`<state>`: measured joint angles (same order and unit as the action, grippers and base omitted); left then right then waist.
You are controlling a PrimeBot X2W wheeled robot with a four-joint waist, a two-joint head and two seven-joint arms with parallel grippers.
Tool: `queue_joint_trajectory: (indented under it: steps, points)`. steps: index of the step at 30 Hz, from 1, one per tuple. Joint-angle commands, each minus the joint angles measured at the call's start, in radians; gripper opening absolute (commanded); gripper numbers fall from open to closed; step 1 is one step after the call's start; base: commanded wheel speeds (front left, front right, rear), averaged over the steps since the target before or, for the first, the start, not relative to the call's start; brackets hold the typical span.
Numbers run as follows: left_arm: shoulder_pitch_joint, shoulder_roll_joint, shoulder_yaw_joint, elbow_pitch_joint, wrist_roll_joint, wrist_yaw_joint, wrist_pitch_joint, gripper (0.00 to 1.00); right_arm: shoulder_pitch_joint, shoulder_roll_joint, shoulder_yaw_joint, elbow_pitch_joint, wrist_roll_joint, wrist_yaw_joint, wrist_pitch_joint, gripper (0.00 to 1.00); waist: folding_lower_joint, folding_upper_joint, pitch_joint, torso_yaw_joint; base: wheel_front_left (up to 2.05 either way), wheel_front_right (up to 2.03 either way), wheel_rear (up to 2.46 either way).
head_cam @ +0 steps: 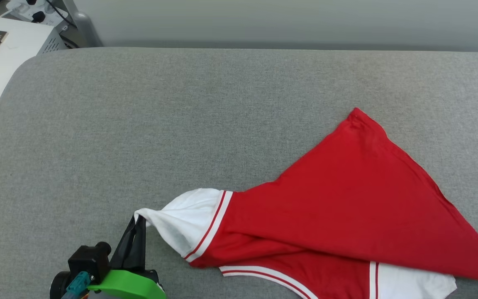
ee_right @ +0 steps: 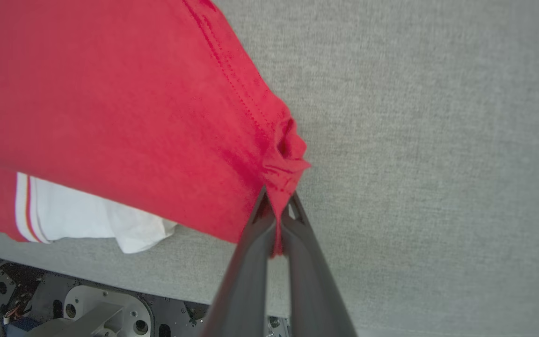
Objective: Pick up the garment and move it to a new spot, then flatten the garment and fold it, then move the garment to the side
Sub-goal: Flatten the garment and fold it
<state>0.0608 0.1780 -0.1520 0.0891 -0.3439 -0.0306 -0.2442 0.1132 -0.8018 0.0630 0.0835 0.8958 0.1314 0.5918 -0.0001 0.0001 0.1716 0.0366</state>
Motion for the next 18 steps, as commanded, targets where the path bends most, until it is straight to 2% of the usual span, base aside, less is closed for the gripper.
queue_joint_trajectory:
  steps: [1, 6, 11, 12, 13, 18]
  points:
    - [0.009, 0.009, 0.002, 0.000, -0.003, 0.004, 0.004, 0.00, 0.050, 0.037, -0.024, -0.001, -0.013, -0.001, -0.011, 0.00, 0.0001, -0.0001, 0.000, -0.002, 0.00, 0.00, 0.00]
    - [0.000, 0.010, -0.002, 0.006, -0.004, 0.004, 0.002, 0.00, 0.177, 0.170, -0.067, 0.031, -0.026, -0.001, -0.005, 0.00, 0.0001, -0.0001, 0.007, 0.007, 0.00, 0.00, 0.00]
    - [-0.002, 0.012, -0.003, 0.014, -0.007, 0.006, 0.001, 0.00, 0.193, 0.222, -0.108, 0.034, -0.046, -0.001, -0.022, 0.02, 0.0001, -0.0001, 0.002, 0.006, 0.00, 0.00, 0.00]
    - [-0.002, 0.013, -0.003, 0.015, -0.007, 0.007, 0.000, 0.00, 0.187, 0.225, -0.121, 0.027, -0.052, -0.001, -0.030, 0.76, 0.0001, -0.0001, 0.000, 0.005, 0.00, 0.00, 0.00]
    - [-0.002, 0.014, -0.003, 0.016, -0.007, 0.007, 0.000, 0.00, 0.180, 0.223, -0.130, 0.017, -0.057, -0.001, -0.036, 1.00, 0.0001, -0.0001, -0.002, 0.005, 0.00, 0.00, 0.00]
    - [-0.007, 0.014, -0.013, 0.014, -0.004, 0.007, -0.001, 0.00, 0.110, 0.199, -0.189, -0.079, -0.062, -0.001, -0.059, 1.00, 0.0001, -0.0001, -0.008, 0.010, 0.00, 0.00, 0.00]
